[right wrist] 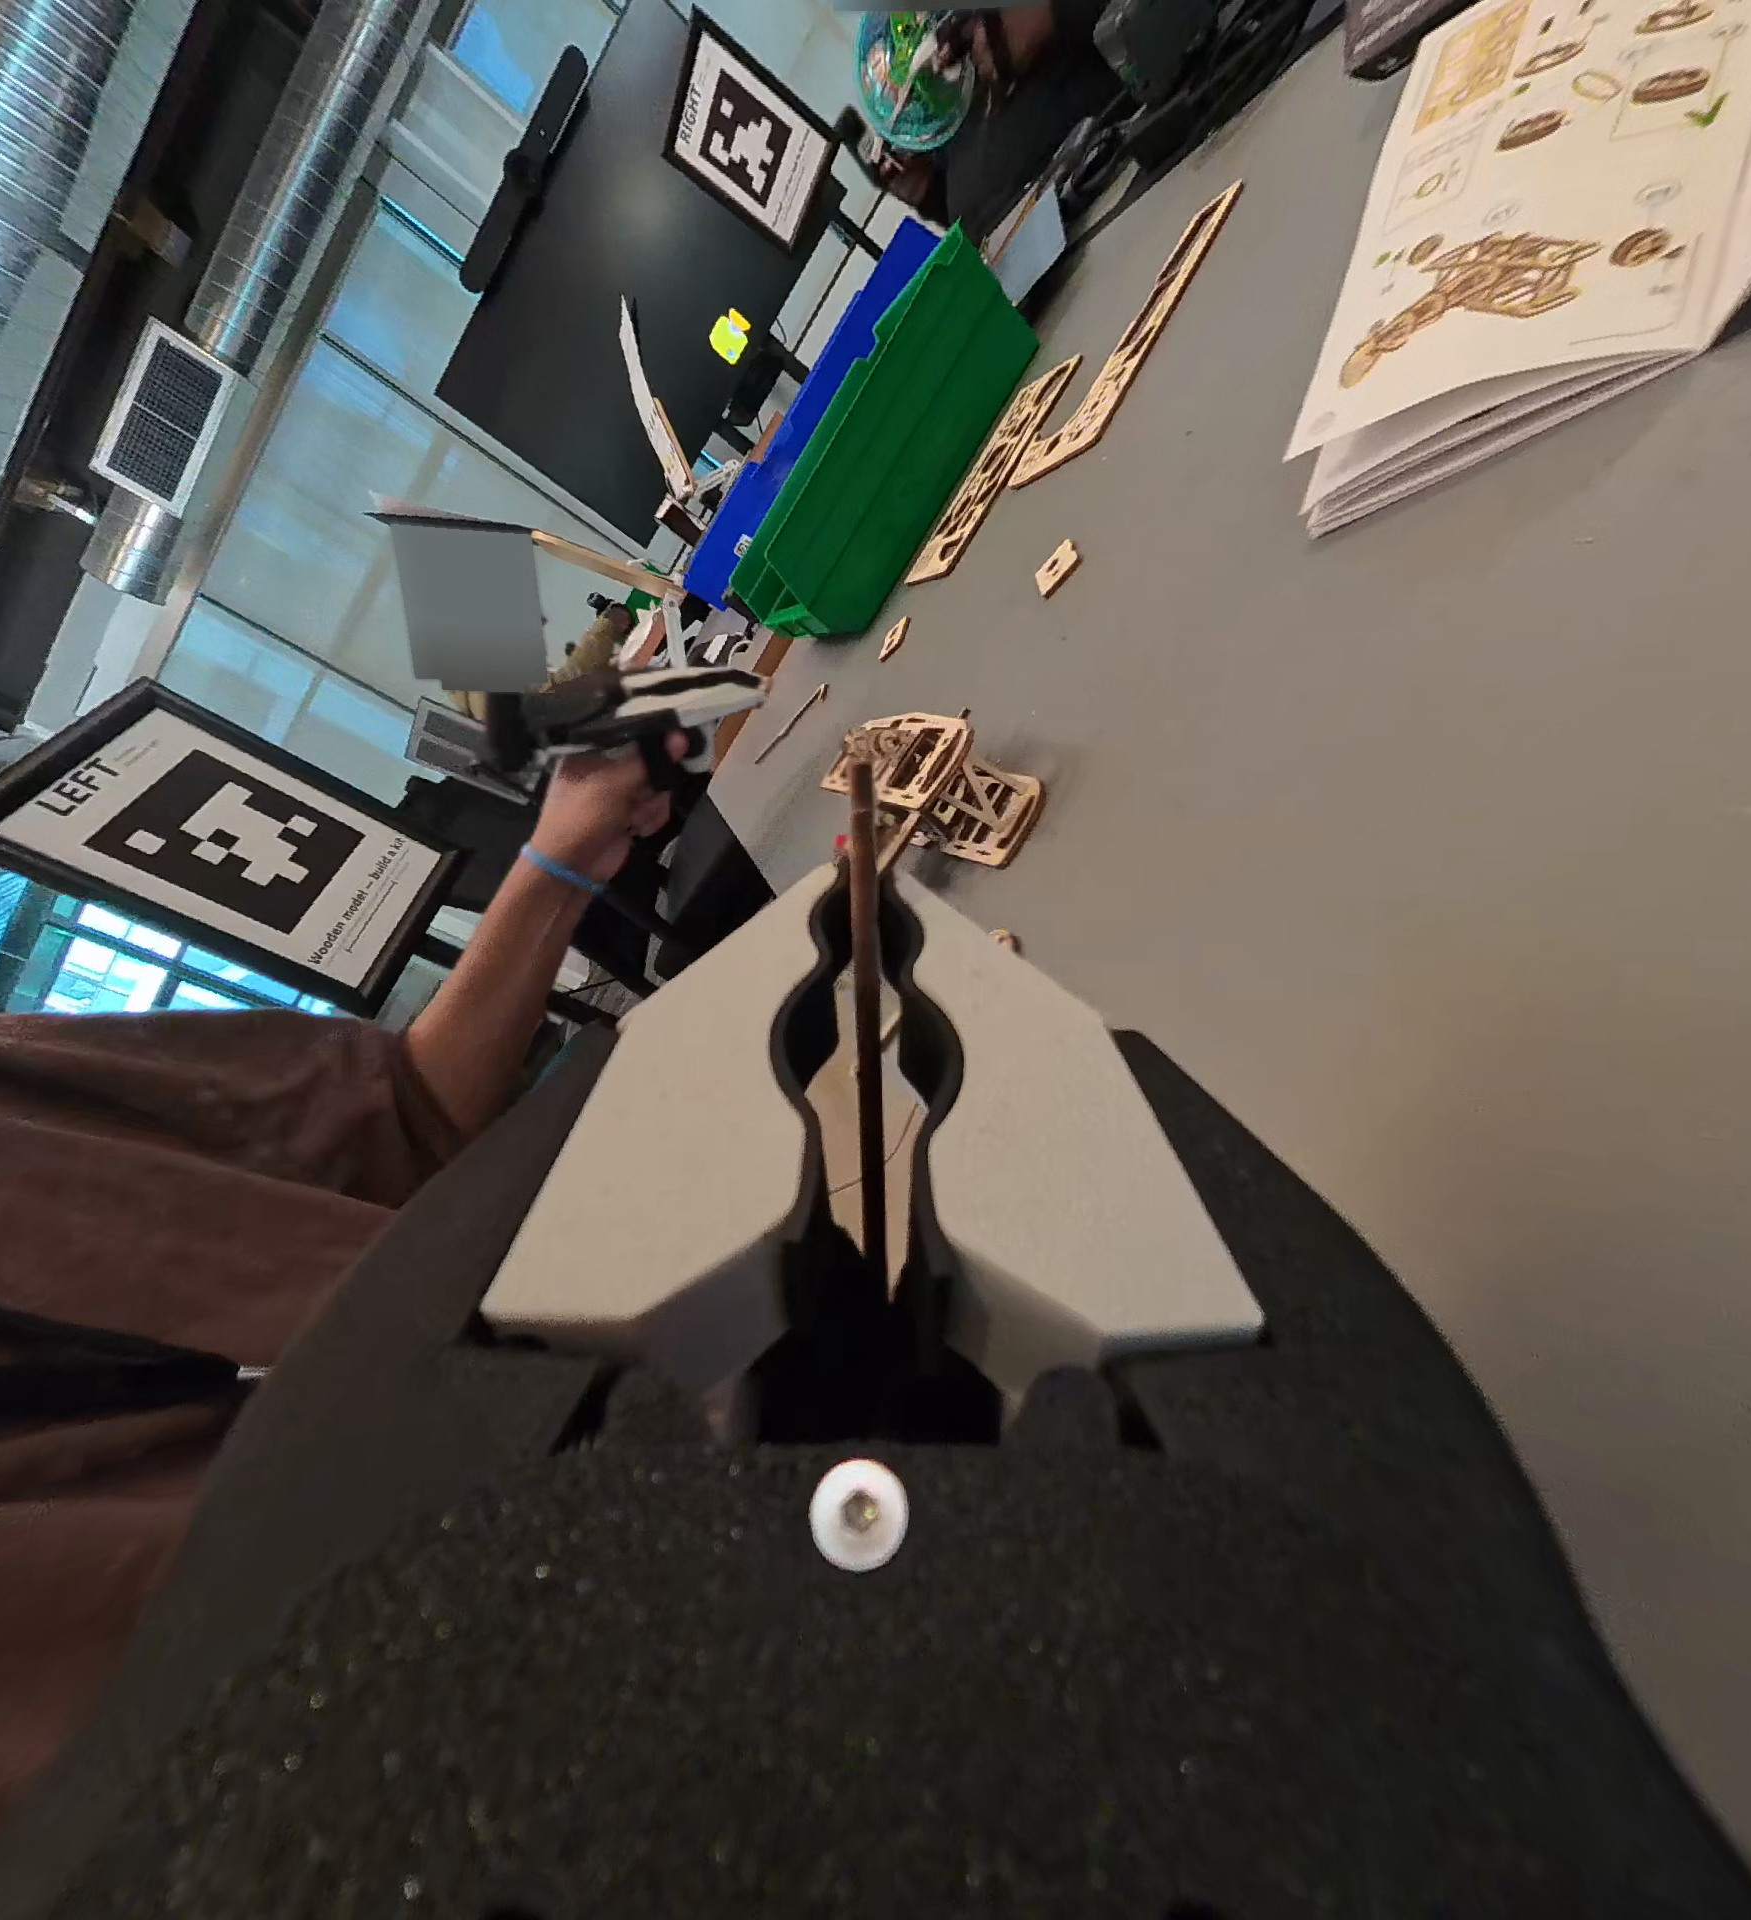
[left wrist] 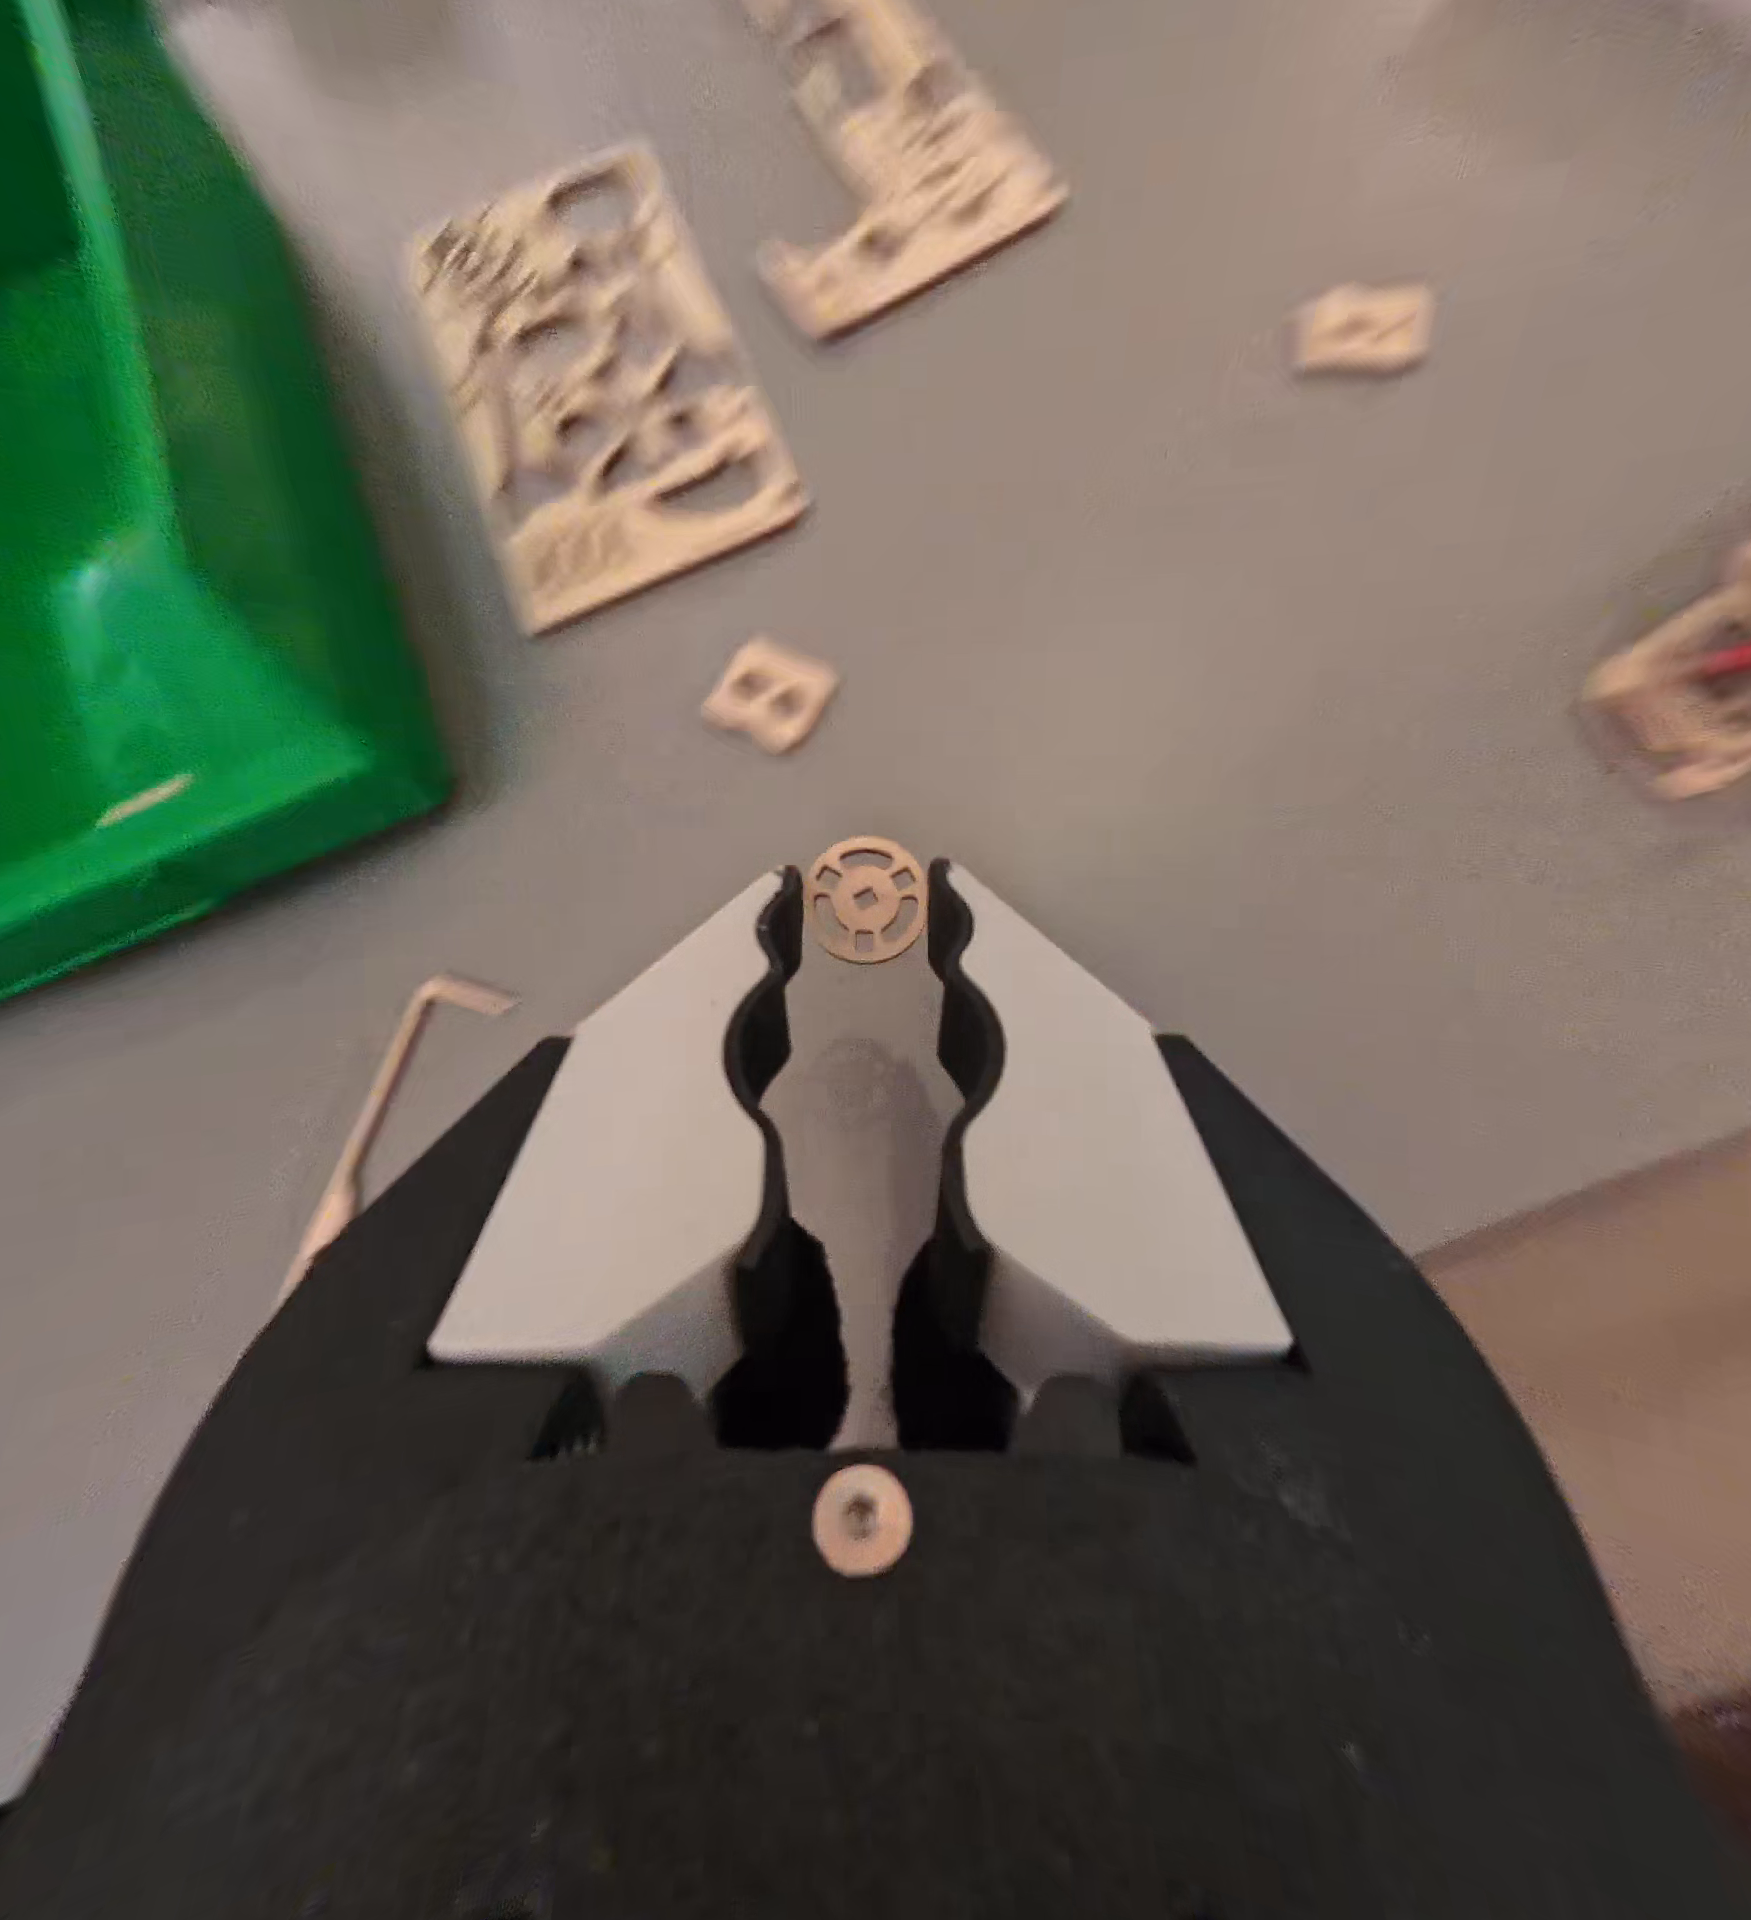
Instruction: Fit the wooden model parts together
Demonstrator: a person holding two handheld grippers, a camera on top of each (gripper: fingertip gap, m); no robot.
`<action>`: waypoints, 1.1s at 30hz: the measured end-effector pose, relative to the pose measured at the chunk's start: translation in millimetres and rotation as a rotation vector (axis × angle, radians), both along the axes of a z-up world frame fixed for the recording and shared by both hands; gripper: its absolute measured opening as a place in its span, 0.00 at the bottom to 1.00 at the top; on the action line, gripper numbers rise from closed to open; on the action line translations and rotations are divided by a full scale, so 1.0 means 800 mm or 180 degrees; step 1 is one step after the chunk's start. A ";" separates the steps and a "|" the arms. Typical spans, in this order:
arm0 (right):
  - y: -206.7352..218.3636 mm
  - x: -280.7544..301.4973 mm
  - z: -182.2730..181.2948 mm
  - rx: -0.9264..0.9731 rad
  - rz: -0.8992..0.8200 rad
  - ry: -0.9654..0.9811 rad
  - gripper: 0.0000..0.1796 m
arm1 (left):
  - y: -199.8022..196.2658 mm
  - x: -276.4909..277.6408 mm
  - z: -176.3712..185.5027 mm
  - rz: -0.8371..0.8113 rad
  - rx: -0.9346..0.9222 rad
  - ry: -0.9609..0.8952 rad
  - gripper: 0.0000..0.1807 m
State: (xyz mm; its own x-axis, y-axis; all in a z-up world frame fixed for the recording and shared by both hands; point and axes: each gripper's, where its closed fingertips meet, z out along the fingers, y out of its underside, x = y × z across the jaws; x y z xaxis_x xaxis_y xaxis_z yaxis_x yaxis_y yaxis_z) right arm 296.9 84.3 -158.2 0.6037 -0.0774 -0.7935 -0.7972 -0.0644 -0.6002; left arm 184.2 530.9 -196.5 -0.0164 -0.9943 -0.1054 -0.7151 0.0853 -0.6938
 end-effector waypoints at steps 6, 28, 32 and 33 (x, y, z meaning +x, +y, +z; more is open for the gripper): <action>0.018 -0.011 -0.005 -0.0037 0.0058 0.0021 0.01 | 0.081 -0.012 -0.050 -0.0024 -0.0375 0.0384 0.12; 0.060 -0.072 0.025 0.0269 0.0399 -0.0160 0.01 | -0.516 0.020 0.023 -0.2165 -0.2489 0.0116 0.24; 0.041 -0.077 0.008 -0.0006 0.0269 -0.0158 0.01 | -0.518 0.043 0.046 -0.2067 -0.2653 -0.0114 0.21; 0.035 -0.081 -0.003 -0.0138 0.0296 -0.0142 0.01 | -0.513 0.045 0.045 -0.2123 -0.2590 -0.0068 0.19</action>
